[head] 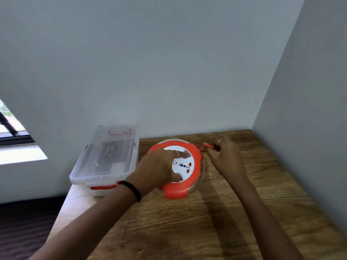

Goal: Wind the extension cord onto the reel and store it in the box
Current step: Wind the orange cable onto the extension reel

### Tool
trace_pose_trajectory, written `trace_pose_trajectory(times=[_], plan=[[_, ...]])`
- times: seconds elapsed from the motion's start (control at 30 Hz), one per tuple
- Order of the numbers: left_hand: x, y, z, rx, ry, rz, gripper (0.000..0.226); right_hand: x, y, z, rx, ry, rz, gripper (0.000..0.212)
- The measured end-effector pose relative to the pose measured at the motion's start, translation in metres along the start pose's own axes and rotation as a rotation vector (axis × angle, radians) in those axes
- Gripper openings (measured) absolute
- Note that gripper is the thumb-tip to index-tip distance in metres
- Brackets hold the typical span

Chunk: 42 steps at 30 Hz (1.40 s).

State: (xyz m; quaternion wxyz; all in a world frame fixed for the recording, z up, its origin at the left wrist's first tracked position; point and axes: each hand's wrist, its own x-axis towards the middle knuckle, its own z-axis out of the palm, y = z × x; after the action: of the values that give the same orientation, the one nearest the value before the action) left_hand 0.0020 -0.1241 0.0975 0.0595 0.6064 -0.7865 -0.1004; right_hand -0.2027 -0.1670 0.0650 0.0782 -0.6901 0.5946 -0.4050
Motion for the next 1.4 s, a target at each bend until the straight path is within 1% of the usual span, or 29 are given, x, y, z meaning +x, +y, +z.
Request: trace_pose_trajectory(times=[0.03, 0.07, 0.17, 0.27, 0.4, 0.47, 0.53, 0.67, 0.77, 0.9, 1.0, 1.03, 1.1, 1.2, 1.3, 1.4], plan=[[0.000, 0.000, 0.000, 0.001, 0.000, -0.001, 0.070, 0.005, -0.001, -0.002, 0.065, -0.009, 0.048, 0.025], [0.000, 0.000, 0.000, 0.001, 0.001, -0.003, 0.070, 0.008, -0.003, -0.006, 0.196, -0.019, 0.150, 0.029], [0.001, 0.004, -0.003, -0.015, 0.009, -0.006, 0.074, 0.018, -0.007, -0.017, 0.679, -0.044, 0.516, 0.029], [0.002, 0.009, -0.005, -0.037, 0.018, -0.006, 0.079, 0.025, 0.000, -0.022, 0.964, -0.079, 0.755, 0.032], [0.001, 0.017, -0.010, -0.024, 0.029, 0.001, 0.079, 0.027, 0.009, -0.019, 1.237, -0.094, 1.059, 0.036], [-0.001, 0.019, -0.011, 0.003, 0.031, 0.013, 0.082, 0.025, 0.013, -0.017, 1.321, -0.097, 1.134, 0.040], [-0.002, 0.020, -0.012, 0.017, 0.030, 0.017, 0.082, 0.021, 0.019, -0.014, 1.374, -0.114, 1.162, 0.046], [-0.003, 0.017, -0.017, 0.022, 0.055, -0.008, 0.071, 0.018, 0.027, -0.008, 1.471, -0.130, 1.155, 0.035], [-0.001, 0.014, -0.022, -0.022, 0.082, -0.032, 0.063, 0.018, 0.027, -0.005, 1.505, -0.190, 1.079, 0.037], [0.002, 0.016, -0.030, -0.033, 0.145, -0.027, 0.064, 0.010, 0.014, 0.002, 1.382, -0.333, 0.880, 0.055], [0.005, 0.021, -0.037, -0.052, 0.176, -0.027, 0.061, -0.002, -0.007, 0.007, 1.207, -0.409, 0.714, 0.059], [0.006, 0.022, -0.038, -0.051, 0.184, -0.027, 0.061, -0.006, -0.015, 0.007, 1.136, -0.404, 0.661, 0.058], [0.008, 0.023, -0.040, -0.046, 0.196, -0.037, 0.062, -0.015, -0.032, 0.004, 1.003, -0.335, 0.596, 0.055], [0.008, 0.022, -0.040, -0.058, 0.227, -0.042, 0.063, -0.024, -0.049, 0.005, 0.838, -0.220, 0.516, 0.067], [0.006, 0.021, -0.041, -0.076, 0.240, -0.029, 0.062, -0.029, -0.058, 0.012, 0.768, -0.122, 0.462, 0.074], [0.003, 0.019, -0.038, -0.094, 0.235, -0.034, 0.061, -0.029, -0.060, 0.014, 0.765, -0.034, 0.415, 0.069]])
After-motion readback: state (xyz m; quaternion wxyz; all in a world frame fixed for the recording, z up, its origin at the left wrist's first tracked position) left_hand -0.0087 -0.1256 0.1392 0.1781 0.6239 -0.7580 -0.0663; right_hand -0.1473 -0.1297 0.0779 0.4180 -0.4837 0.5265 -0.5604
